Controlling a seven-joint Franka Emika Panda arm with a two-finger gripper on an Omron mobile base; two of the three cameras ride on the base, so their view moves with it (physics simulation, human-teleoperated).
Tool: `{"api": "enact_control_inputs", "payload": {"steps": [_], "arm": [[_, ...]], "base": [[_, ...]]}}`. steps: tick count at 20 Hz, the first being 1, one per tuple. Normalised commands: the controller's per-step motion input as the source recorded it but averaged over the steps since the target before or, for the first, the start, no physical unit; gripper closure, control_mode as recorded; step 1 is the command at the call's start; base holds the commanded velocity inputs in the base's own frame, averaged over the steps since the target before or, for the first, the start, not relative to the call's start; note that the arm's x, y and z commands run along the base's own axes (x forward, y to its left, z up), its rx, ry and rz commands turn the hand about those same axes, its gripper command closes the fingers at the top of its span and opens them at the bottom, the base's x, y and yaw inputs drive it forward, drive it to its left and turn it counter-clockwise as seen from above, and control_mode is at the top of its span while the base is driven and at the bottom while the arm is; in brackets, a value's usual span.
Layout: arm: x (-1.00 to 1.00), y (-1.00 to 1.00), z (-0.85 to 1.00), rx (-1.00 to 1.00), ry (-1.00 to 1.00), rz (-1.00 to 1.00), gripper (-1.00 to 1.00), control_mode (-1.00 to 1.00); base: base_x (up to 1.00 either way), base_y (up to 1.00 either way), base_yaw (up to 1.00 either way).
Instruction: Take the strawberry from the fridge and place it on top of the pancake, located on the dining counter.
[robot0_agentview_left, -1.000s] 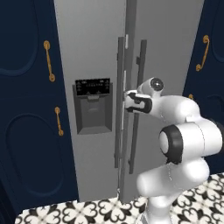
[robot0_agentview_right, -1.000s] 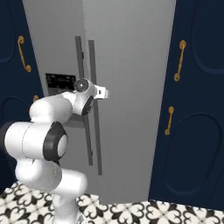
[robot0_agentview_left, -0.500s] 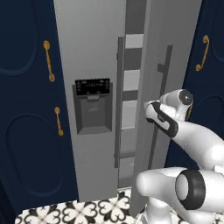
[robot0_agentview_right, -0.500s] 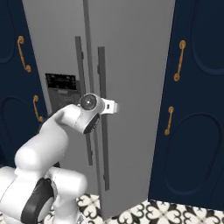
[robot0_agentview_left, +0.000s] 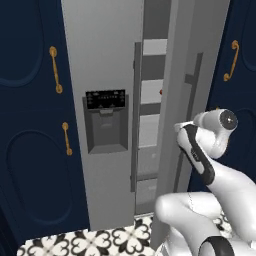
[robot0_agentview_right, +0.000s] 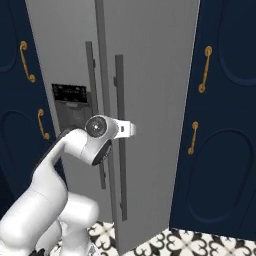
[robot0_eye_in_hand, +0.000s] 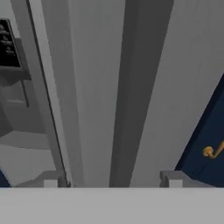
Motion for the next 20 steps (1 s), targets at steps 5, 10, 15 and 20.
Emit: {"api": "enact_control_inputs", "payload": {"steps": [5, 10, 15, 20], "arm": [[-0.66, 0.66, 0.82, -0.15, 0.03, -0.02, -1.00, -1.00], [-0.05, 1.00, 0.27, -0.32, 0.09, -0.08, -1.00, -1.00], [0.11, 0.87, 0.02, -0.30, 0.07, -0.07, -1.00, -1.00], [0.82, 0.60, 0.00, -0.21, 0.14, -0.13, -1.00, -1.00]], "base": [[0.00, 0.00, 0.00], [0.00, 0.00, 0.00], [0.00, 0.00, 0.00], [0.00, 0.00, 0.00]]}}
